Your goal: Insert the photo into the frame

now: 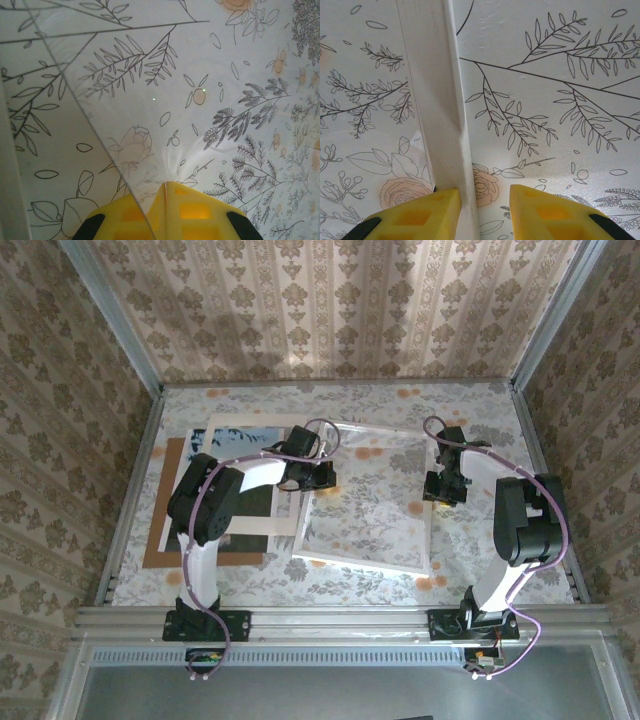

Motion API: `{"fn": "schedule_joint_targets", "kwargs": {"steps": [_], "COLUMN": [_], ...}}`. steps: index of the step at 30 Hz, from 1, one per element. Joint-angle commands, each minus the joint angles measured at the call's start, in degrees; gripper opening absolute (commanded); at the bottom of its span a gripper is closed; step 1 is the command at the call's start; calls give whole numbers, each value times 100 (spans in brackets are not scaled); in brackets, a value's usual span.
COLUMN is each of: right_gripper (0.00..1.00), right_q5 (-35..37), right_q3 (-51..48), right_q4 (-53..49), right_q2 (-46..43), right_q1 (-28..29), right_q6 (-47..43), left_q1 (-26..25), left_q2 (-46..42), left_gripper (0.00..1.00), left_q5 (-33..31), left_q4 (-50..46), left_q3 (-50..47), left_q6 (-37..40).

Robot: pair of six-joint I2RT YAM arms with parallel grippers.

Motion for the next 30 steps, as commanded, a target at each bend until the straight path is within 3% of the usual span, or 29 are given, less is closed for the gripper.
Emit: {"fn": "schedule_joint_targets", "kwargs": {"steps": [1, 30], "right_gripper": [34, 31], "right_q5": [530, 733], "right_q3": [-123, -92], "right_q4": [248, 180], "right_q2": [412, 543], "right_q1": [-46, -28], "right_q6": [-60, -129], "left_q1": [134, 328], "left_q2": [148, 191], "left_gripper": [0, 0], "left_q5": [-194, -124], "left_q4": [-436, -619], "left_q3": [70, 132], "left_q6": [241, 461]}}
